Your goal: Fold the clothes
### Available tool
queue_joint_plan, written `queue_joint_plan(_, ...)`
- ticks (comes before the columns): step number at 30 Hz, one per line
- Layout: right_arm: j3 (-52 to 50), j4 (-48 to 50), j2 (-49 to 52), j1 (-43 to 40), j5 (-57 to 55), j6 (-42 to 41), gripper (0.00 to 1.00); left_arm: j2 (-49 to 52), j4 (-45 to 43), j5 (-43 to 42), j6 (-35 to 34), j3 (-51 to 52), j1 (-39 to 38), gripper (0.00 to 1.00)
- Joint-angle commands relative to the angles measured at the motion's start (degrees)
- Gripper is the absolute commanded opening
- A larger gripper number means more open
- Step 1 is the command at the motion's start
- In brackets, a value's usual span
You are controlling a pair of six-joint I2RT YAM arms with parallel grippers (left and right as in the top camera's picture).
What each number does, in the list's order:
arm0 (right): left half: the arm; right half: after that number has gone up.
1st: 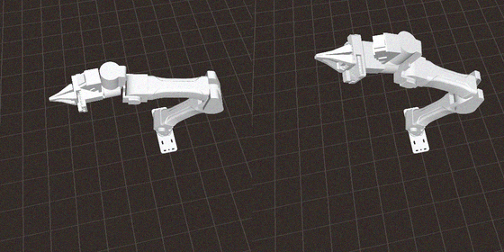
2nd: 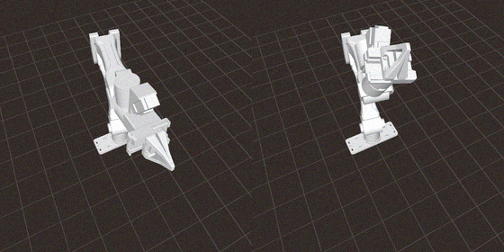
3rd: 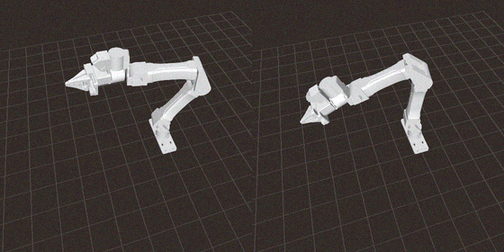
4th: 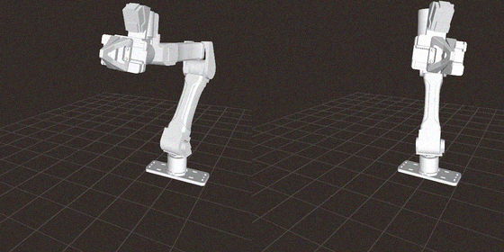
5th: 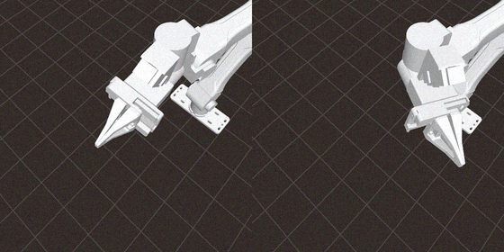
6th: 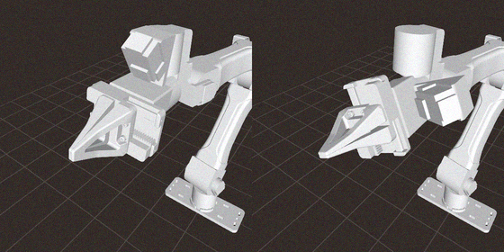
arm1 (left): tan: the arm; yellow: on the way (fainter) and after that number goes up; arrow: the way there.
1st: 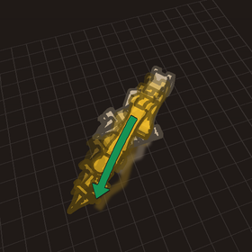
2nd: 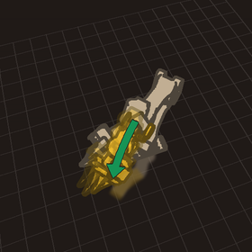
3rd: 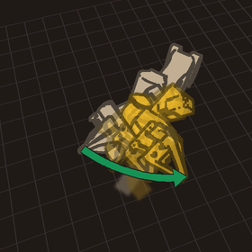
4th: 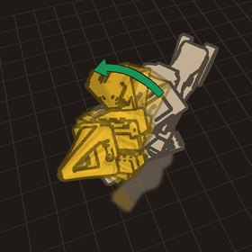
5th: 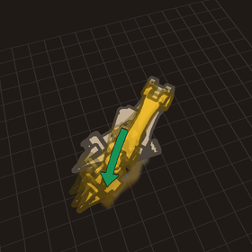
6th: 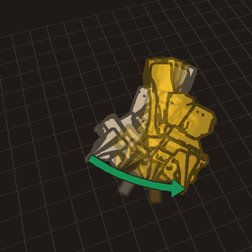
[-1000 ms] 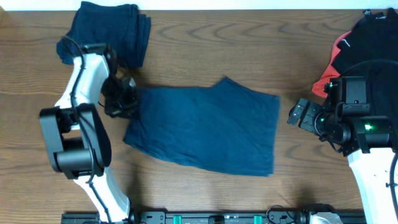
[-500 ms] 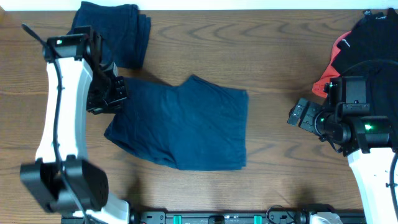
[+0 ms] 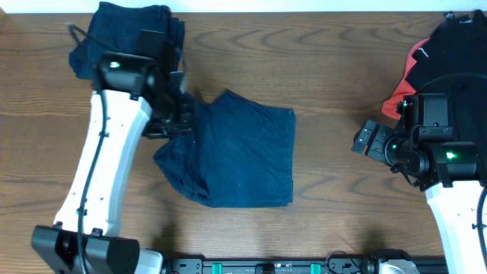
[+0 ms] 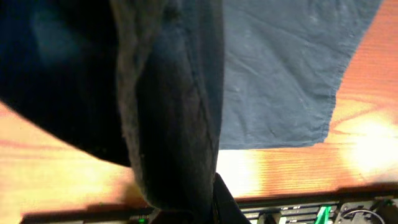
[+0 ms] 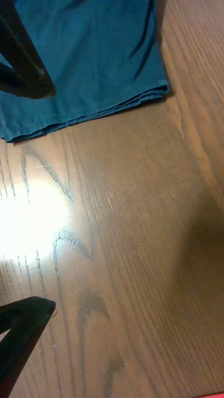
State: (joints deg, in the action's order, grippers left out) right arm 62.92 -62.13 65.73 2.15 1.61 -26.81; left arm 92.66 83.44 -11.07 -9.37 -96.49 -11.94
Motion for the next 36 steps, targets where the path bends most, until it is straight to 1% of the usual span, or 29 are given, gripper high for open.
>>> queue_joint_plan(1,0.3,-0.1,-0.1,0.3,-0.1,-1.0,0.99,0.8,-0.9,0.4,-1.6,-1.1,-3.7,0.06)
queue_joint_plan(9,0.3,-0.1,-0.1,0.3,-0.1,-1.0,0.99,1.8,-5.3,-0.5,-2.8,-0.1,-9.3,0.06)
queue_joint_plan(19,0.3,-0.1,-0.1,0.3,-0.1,-1.0,0.99,1.9,-11.9,-0.5,-3.4,5.2,-14.9,0.06)
queue_joint_plan(28,0.3,-0.1,-0.1,0.3,-0.1,-1.0,0.99,1.9,-16.3,-0.5,-3.0,9.7,-17.4,0.06)
queue_joint_plan(31,0.3,-0.1,-0.1,0.3,-0.1,-1.0,0.99,1.9,-17.7,-4.4,0.2,11.3,-18.2,0.06)
queue_joint_plan(36,0.3,-0.1,-0.1,0.3,-0.1,-1.0,0.99,1.9,-20.6,-7.9,1.0,13.8,-18.9,0.06)
